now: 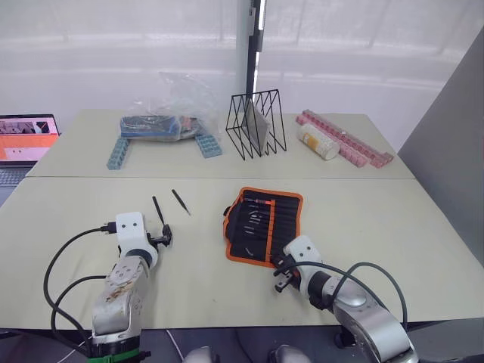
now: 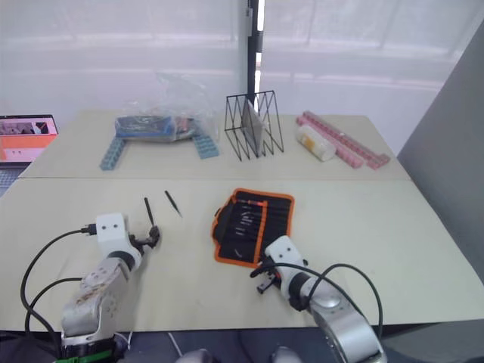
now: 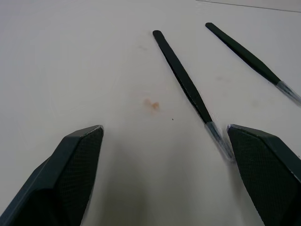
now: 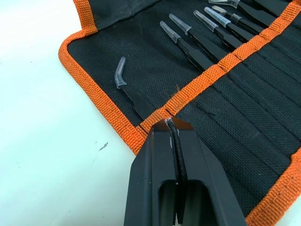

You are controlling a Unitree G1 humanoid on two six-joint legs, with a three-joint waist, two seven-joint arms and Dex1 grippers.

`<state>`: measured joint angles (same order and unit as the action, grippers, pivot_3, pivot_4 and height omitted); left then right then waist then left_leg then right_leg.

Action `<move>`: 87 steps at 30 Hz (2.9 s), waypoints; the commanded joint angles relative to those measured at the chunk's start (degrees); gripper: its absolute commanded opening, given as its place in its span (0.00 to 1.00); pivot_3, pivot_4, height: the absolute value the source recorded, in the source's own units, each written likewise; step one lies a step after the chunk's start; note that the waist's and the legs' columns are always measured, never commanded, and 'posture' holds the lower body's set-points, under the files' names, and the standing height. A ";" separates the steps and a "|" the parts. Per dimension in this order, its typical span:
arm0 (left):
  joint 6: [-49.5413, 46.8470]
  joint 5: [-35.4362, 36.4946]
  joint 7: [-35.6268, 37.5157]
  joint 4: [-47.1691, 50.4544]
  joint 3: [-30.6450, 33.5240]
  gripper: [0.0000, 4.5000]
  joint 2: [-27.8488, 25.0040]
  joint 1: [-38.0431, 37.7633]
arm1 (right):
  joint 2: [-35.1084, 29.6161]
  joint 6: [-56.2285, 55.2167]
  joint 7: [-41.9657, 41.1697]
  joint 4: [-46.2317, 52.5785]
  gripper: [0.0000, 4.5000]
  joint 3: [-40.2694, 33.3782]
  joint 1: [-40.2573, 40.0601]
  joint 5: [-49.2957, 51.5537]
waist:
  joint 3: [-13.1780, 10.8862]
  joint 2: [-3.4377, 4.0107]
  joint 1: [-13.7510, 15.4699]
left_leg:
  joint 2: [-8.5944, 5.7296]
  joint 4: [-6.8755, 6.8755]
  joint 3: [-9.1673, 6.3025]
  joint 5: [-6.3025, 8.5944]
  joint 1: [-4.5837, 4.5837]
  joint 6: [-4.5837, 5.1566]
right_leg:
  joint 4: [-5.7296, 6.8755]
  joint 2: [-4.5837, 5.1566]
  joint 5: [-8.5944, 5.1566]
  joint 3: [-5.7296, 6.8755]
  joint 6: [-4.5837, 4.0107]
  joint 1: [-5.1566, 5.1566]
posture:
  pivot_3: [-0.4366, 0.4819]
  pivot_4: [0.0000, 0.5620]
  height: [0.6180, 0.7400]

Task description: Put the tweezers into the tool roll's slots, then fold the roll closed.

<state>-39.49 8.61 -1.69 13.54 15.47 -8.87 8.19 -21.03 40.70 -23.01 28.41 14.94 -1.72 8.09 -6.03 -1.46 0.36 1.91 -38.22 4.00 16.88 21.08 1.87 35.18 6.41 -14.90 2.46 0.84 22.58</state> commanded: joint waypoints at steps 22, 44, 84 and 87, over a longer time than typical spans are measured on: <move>8.57 0.33 4.15 -14.72 0.14 0.01 -2.57 5.77 | -0.38 4.32 -0.54 -4.15 0.00 1.80 -0.65 0.09 | 0.03 0.15 0.31 | 0.01 0.01 -0.01 0.15 -0.31 -0.47 | -0.03 0.08 0.00 0.01 -0.01 -0.16 | 0.48 0.27 0.97; 17.25 11.40 41.03 -14.99 -15.66 0.01 -10.18 23.61 | -0.13 4.97 -0.70 -4.78 0.00 1.89 0.21 -0.01 | -0.13 -0.05 -0.97 | 0.04 0.16 0.08 -0.21 0.31 -0.05 | -0.06 -0.04 0.33 0.12 -0.15 0.45 | 0.48 0.27 0.97; 40.45 -9.86 75.14 -33.44 -35.53 0.01 -29.92 28.28 | 0.91 5.12 1.40 -4.74 0.00 1.24 -0.07 0.34 | -0.21 -0.06 -0.43 | 0.02 -0.51 0.18 -0.22 0.43 0.23 | 0.66 -1.29 0.31 -0.06 -0.01 0.55 | 0.48 0.27 0.97; 42.89 -11.37 76.12 -34.63 -36.34 0.01 -30.15 29.51 | 1.08 5.06 1.46 -4.83 0.00 1.38 -0.10 0.36 | -0.21 -0.06 -0.34 | 0.01 -0.56 0.19 -0.22 0.43 0.23 | 0.67 -1.28 0.31 -0.06 0.00 0.54 | 0.48 0.27 0.97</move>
<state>1.78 -1.18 73.44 -20.52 -20.22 -38.30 36.63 -19.69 41.78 -21.73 27.81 15.05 -0.24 8.72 -6.23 -1.53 0.02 1.92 -38.81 4.18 16.66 21.51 2.10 35.85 5.13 -14.59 2.40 0.84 23.11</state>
